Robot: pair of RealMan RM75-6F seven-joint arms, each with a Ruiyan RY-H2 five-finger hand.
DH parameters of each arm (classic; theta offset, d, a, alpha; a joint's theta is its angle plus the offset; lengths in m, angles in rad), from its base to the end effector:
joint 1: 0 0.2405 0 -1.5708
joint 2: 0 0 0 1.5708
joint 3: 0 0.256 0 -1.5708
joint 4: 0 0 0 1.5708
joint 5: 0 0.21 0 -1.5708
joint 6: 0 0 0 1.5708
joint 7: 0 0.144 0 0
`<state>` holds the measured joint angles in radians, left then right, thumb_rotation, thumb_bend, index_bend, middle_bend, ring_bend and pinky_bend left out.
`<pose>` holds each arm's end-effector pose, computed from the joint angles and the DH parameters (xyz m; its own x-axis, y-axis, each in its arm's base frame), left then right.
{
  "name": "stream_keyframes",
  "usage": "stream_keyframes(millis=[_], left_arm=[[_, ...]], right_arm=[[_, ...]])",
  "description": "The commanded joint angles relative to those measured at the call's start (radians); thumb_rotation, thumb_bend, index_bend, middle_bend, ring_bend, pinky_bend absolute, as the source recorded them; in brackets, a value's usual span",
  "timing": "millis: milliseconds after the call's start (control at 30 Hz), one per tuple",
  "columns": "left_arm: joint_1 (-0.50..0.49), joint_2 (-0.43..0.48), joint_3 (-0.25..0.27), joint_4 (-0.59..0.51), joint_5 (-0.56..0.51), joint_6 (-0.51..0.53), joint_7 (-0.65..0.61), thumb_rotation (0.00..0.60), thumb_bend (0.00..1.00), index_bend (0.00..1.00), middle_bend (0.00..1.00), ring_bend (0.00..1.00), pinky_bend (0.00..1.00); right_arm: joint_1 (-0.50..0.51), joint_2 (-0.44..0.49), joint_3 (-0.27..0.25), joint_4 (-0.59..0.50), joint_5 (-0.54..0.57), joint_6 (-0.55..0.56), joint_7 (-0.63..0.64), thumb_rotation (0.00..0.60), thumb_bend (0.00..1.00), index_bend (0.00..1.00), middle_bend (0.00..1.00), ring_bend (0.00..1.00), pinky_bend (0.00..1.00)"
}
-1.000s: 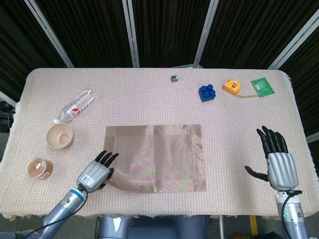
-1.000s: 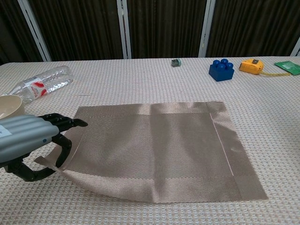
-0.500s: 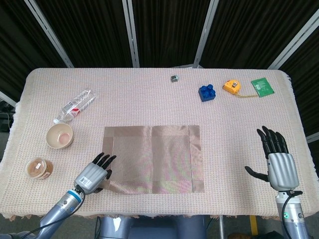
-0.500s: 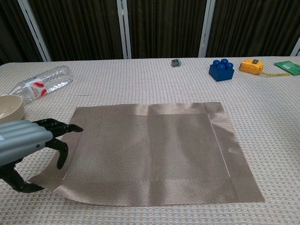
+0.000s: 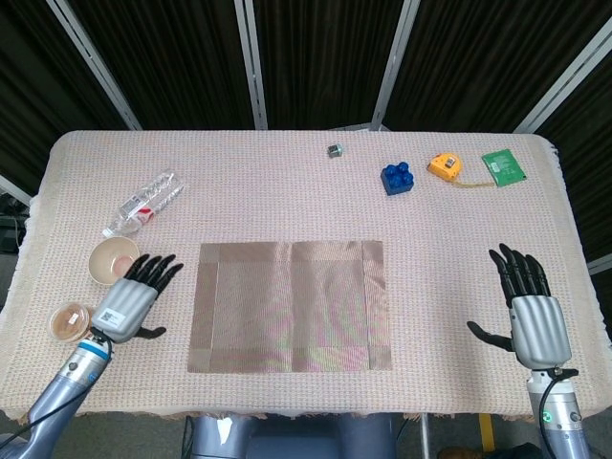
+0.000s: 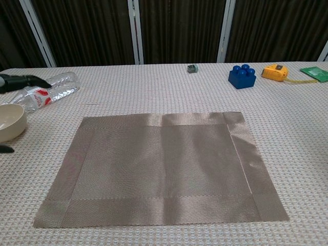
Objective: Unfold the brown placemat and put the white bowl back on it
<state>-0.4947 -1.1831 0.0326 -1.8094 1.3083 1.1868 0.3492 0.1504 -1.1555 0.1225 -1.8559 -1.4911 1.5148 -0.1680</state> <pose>-0.2175 0.2540 0.0776 0.5346 0.2320 0.8127 0.8316 -0.3155 -0.4570 -0.2380 -0.2062 0.1465 0.2779 0.0959 0.9558 -0.9540 -0.0895 0.2863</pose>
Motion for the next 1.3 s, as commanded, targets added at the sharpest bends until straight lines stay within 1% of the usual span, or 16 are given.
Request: stream_keyframes(millis=[33,67,133,200,300,400,533,667,833,900,1067,1300], left_arm=[[-0.019,0.017,-0.106,0.089,-0.111,-0.004,-0.086,0.6,0.02,0.0,0.0,0.0,0.0],[-0.034,0.009,-0.13,0.13,-0.151,-0.03,-0.098,0.6,0.02,0.0,0.0,0.0,0.0],[-0.058,-0.01,-0.154,0.197,-0.201,-0.083,-0.115,0.6,0.03,0.0,0.0,0.0,0.0],[-0.078,-0.034,-0.166,0.269,-0.245,-0.139,-0.127,0.6,0.03,0.0,0.0,0.0,0.0],[-0.097,-0.074,-0.161,0.368,-0.291,-0.21,-0.125,0.6,0.03,0.0,0.0,0.0,0.0],[-0.104,-0.112,-0.151,0.445,-0.324,-0.265,-0.131,0.6,0.03,0.0,0.0,0.0,0.0],[-0.102,-0.147,-0.136,0.517,-0.324,-0.311,-0.158,0.6,0.04,0.0,0.0,0.0,0.0],[-0.079,-0.143,-0.116,0.522,-0.278,-0.3,-0.192,0.6,0.04,0.02,0.0,0.0,0.0],[-0.039,-0.119,-0.086,0.507,-0.232,-0.264,-0.207,0.6,0.04,0.14,0.0,0.0,0.0],[-0.03,-0.115,-0.081,0.507,-0.224,-0.258,-0.214,0.6,0.04,0.17,0.0,0.0,0.0],[-0.01,-0.119,-0.078,0.524,-0.21,-0.244,-0.227,0.6,0.04,0.21,0.0,0.0,0.0],[0.001,-0.129,-0.073,0.545,-0.204,-0.249,-0.229,0.6,0.05,0.36,0.0,0.0,0.0]], right_arm=[[0.001,-0.002,-0.002,-0.001,-0.003,-0.002,-0.004,0.6,0.0,0.0,0.0,0.0,0.0],[0.001,-0.003,-0.002,-0.001,-0.004,-0.002,-0.006,0.6,0.0,0.0,0.0,0.0,0.0],[0.002,-0.004,-0.001,-0.002,-0.004,-0.004,-0.008,0.6,0.0,0.0,0.0,0.0,0.0],[0.003,-0.006,0.0,-0.001,-0.002,-0.006,-0.011,0.6,0.0,0.0,0.0,0.0,0.0],[0.004,-0.008,0.003,0.002,0.004,-0.009,-0.014,0.6,0.0,0.0,0.0,0.0,0.0],[0.005,-0.009,0.004,0.008,0.012,-0.013,-0.014,0.6,0.0,0.0,0.0,0.0,0.0],[0.008,-0.012,0.007,0.015,0.021,-0.021,-0.013,0.6,0.0,0.0,0.0,0.0,0.0],[0.008,-0.012,0.01,0.017,0.025,-0.021,-0.012,0.6,0.0,0.0,0.0,0.0,0.0],[0.007,-0.01,0.009,0.016,0.02,-0.019,-0.008,0.6,0.0,0.0,0.0,0.0,0.0],[0.007,-0.01,0.007,0.016,0.016,-0.019,-0.007,0.6,0.0,0.0,0.0,0.0,0.0],[0.006,-0.009,0.006,0.012,0.006,-0.015,-0.007,0.6,0.0,0.0,0.0,0.0,0.0],[0.006,-0.009,0.004,0.011,0.006,-0.018,-0.007,0.6,0.0,0.0,0.0,0.0,0.0]])
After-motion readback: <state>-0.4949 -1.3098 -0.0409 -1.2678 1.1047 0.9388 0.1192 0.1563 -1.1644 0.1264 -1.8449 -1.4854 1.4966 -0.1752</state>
